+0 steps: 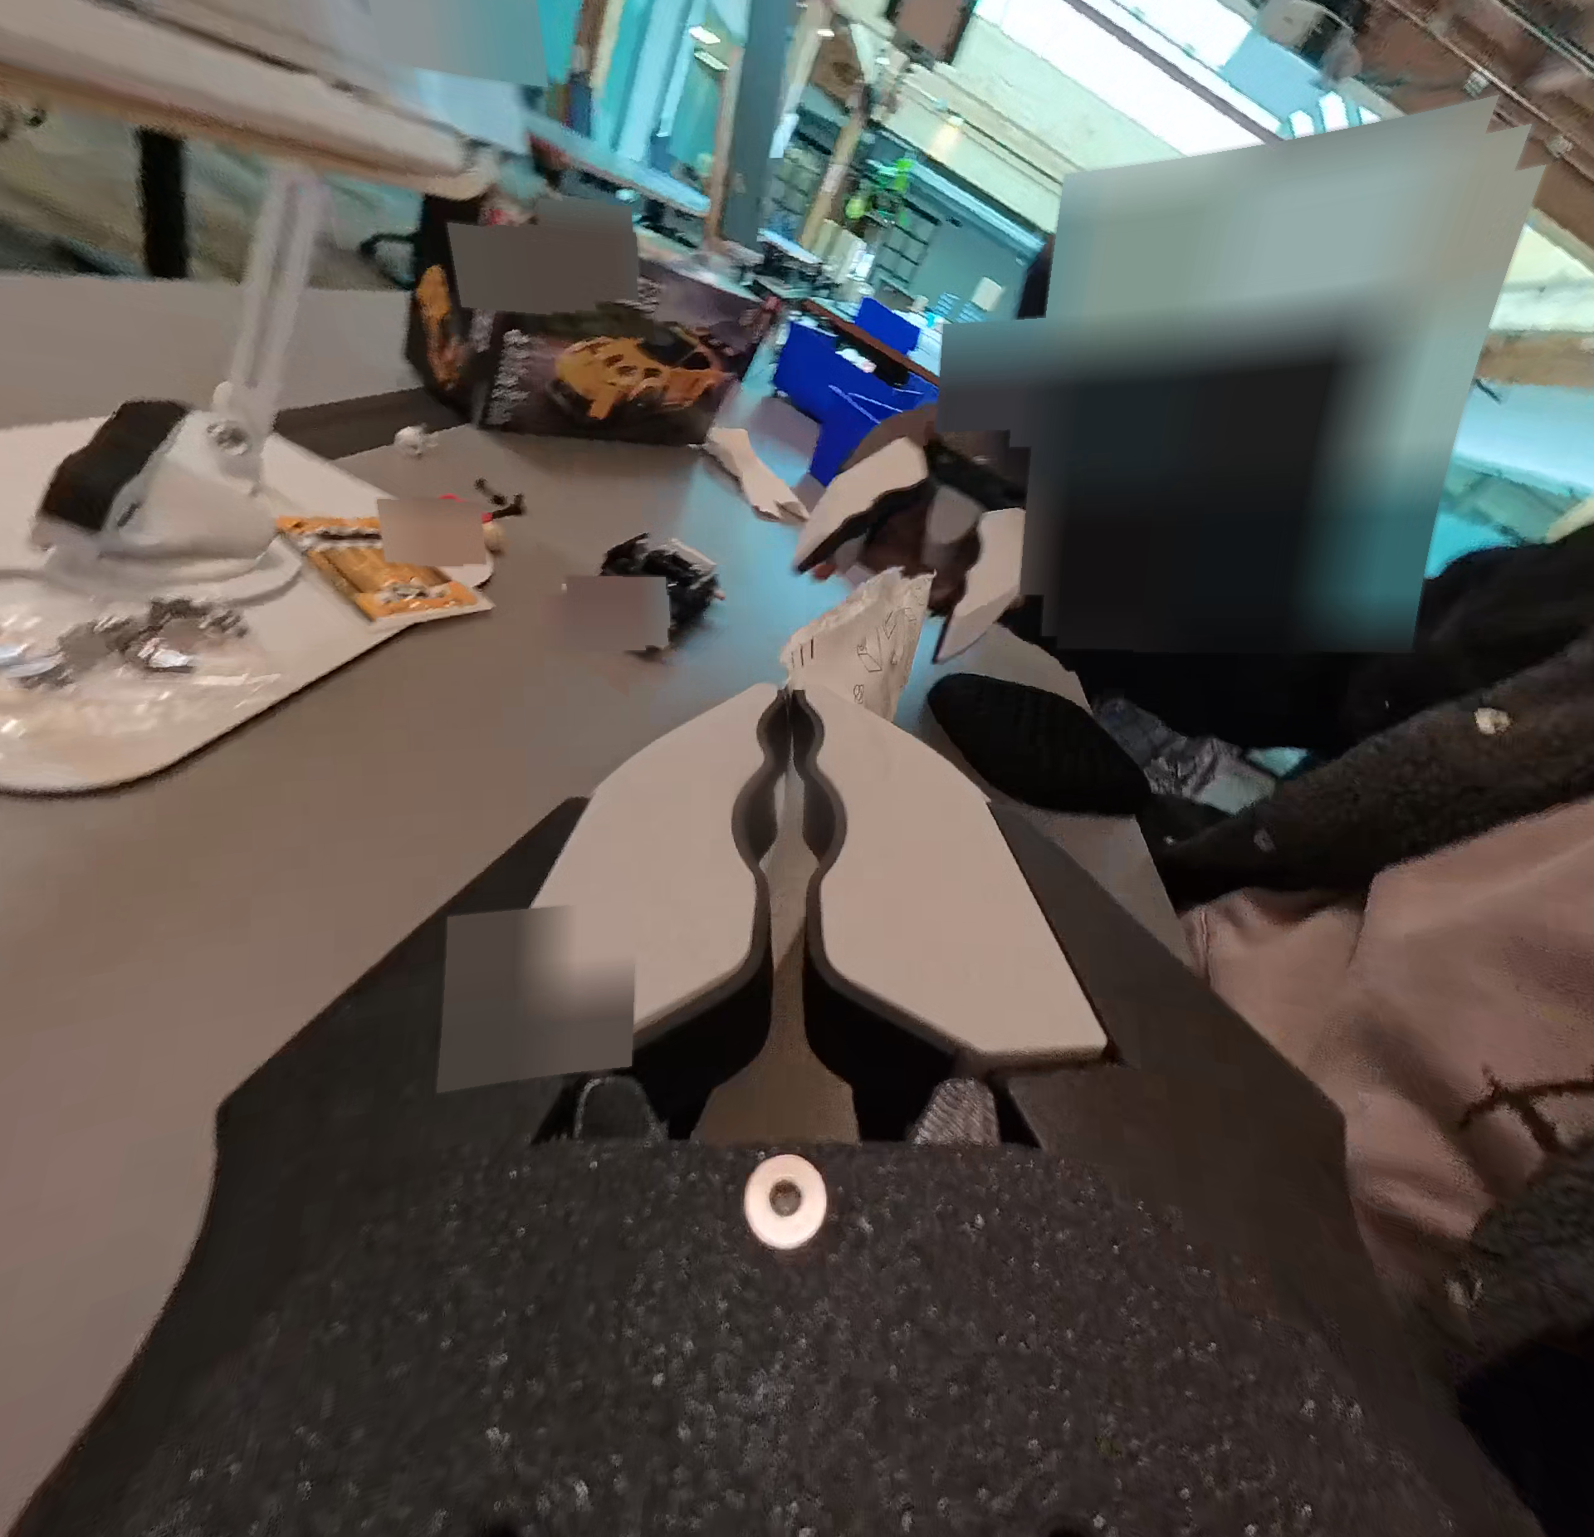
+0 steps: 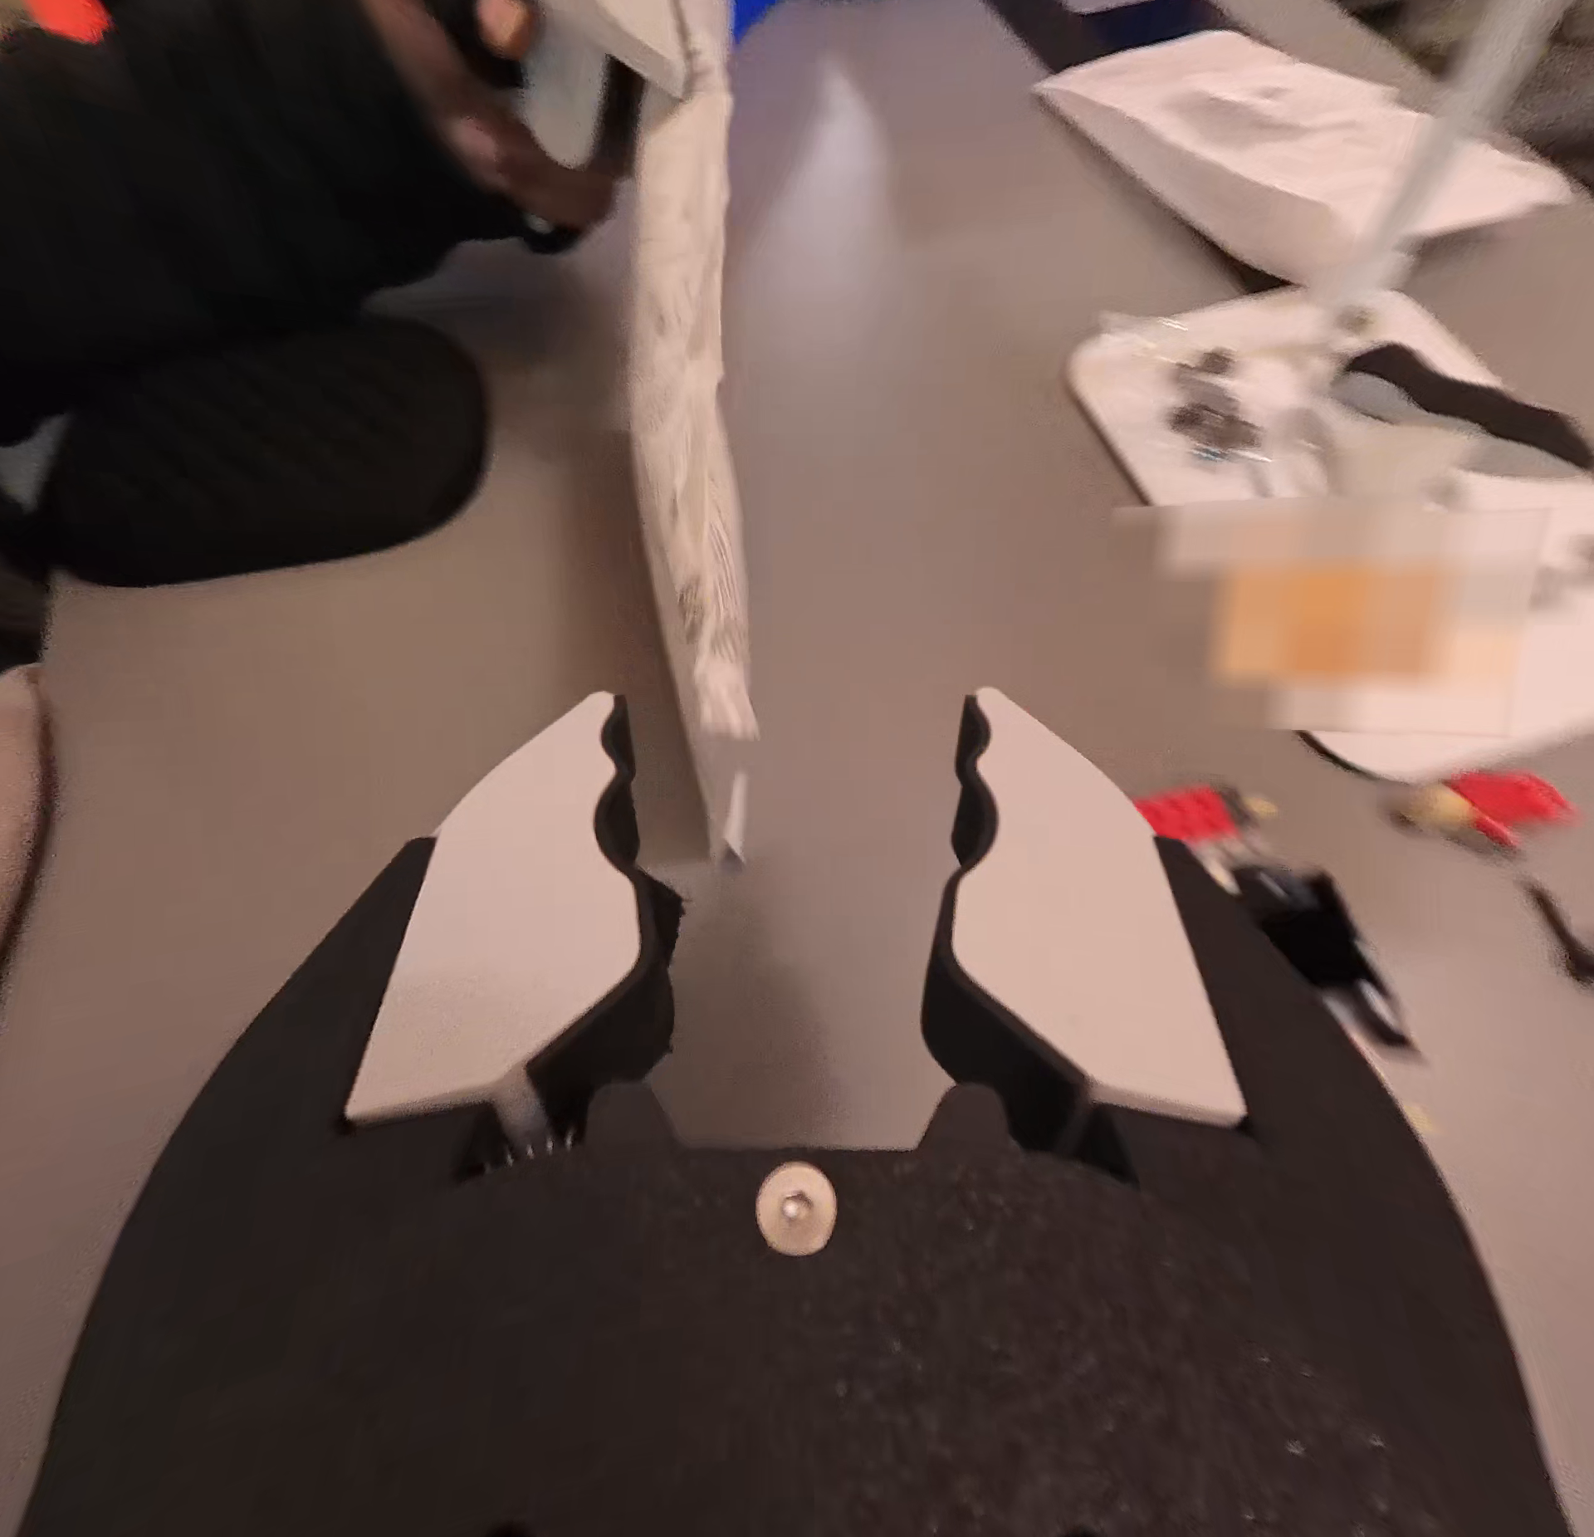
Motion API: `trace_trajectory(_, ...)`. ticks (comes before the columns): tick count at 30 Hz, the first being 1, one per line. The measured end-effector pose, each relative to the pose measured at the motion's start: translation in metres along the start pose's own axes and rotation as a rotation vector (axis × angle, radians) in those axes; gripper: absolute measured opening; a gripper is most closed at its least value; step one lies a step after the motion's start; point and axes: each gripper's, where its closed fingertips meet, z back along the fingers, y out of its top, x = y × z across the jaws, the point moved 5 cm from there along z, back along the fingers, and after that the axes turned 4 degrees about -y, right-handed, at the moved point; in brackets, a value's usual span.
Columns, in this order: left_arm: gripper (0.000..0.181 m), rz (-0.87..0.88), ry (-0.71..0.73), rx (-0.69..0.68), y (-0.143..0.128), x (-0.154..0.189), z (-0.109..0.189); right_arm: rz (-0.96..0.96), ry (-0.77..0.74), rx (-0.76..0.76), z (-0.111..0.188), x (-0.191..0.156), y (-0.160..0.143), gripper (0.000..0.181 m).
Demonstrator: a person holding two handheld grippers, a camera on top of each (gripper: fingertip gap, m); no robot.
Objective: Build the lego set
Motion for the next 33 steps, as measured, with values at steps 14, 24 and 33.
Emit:
trace_trajectory(14,0.000,-0.499,0.026,-0.223,-0.048,0.038,-0.006,0.316,0.055,0.092,-0.013,-0.055,0.005,0.002)
trace_trajectory(24,0.000,-0.648,0.002,-0.252,-0.053,0.049,-0.010,0.297,0.231,-0.062,0.000,-0.049,0.052,0.024)
trace_trajectory(33,0.000,-0.719,-0.036,-0.271,-0.057,0.057,-0.012,0.423,0.321,-0.298,-0.029,-0.054,0.056,0.007)
